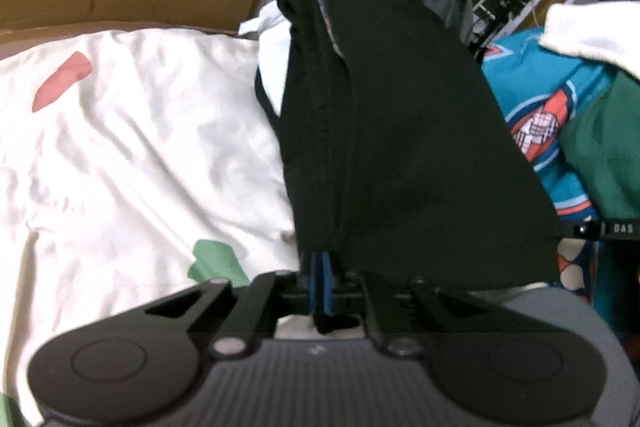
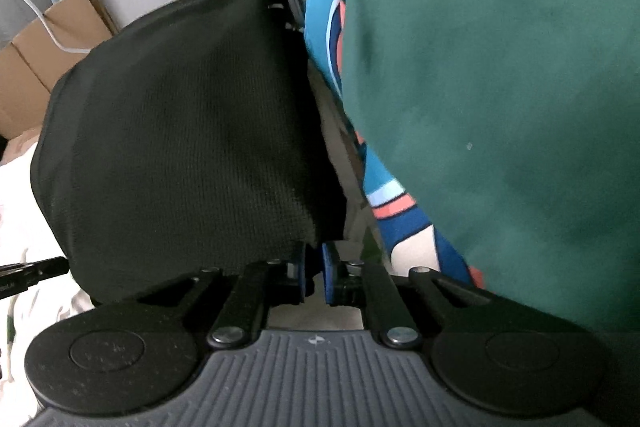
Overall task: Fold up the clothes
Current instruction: 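Lower the black sweater with the left tool onto the folded black stack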
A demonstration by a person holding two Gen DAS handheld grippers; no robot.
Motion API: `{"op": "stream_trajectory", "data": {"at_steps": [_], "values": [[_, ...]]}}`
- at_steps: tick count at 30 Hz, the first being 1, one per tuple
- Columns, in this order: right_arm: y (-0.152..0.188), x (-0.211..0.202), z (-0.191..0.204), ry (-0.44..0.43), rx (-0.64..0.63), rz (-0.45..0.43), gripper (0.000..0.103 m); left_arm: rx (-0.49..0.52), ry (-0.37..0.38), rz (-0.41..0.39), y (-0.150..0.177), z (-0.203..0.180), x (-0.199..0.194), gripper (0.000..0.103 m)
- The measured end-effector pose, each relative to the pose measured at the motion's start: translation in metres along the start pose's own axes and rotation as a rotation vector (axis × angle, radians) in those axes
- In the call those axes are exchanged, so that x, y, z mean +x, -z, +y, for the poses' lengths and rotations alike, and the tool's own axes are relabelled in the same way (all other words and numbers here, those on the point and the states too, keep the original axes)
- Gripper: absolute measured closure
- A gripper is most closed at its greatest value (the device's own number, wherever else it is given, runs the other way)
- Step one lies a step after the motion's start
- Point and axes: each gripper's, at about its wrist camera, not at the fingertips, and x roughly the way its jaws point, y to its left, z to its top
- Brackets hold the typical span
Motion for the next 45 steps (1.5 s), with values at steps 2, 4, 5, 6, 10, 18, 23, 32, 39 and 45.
{"op": "stream_trajectory", "data": {"at_steps": [2, 4, 5, 6, 10, 18, 23, 32, 39, 45], "values": [[0.001, -0.004, 0.001, 0.021, -0.019, -0.005, 0.091, -0.006, -0.010, -0.006, -0.001, 0.002, -0.003, 0.097], [0.001, -0.007, 0.002, 0.035, -0.032, -0.006, 0.091, -0.007, -0.019, -0.009, -0.002, 0.003, -0.006, 0.097], [0.001, -0.009, 0.002, 0.042, -0.039, -0.006, 0.091, -0.008, -0.023, -0.013, -0.003, 0.003, -0.008, 0.097], [0.002, -0.011, 0.002, 0.040, -0.042, -0.011, 0.091, -0.008, -0.026, -0.015, -0.003, 0.002, -0.009, 0.095], [0.002, -0.022, 0.006, -0.013, -0.037, -0.048, 0.090, -0.008, -0.022, -0.045, -0.002, -0.002, -0.016, 0.093], [-0.011, -0.022, 0.033, -0.105, -0.053, -0.098, 0.089, 0.170, -0.015, -0.065, -0.014, -0.039, -0.026, 0.093], [-0.013, -0.008, 0.041, -0.131, -0.058, -0.065, 0.088, 0.220, 0.055, -0.091, -0.016, -0.056, -0.023, 0.093], [0.007, 0.006, 0.034, -0.154, -0.044, 0.063, 0.073, 0.199, -0.011, -0.012, -0.010, -0.050, 0.002, 0.093], [0.014, 0.001, 0.028, -0.143, -0.046, 0.110, 0.066, 0.171, -0.029, 0.032, -0.009, -0.046, 0.007, 0.093], [0.024, -0.008, 0.028, -0.128, -0.054, 0.120, 0.066, 0.190, -0.036, 0.058, -0.004, -0.049, 0.001, 0.083]]}}
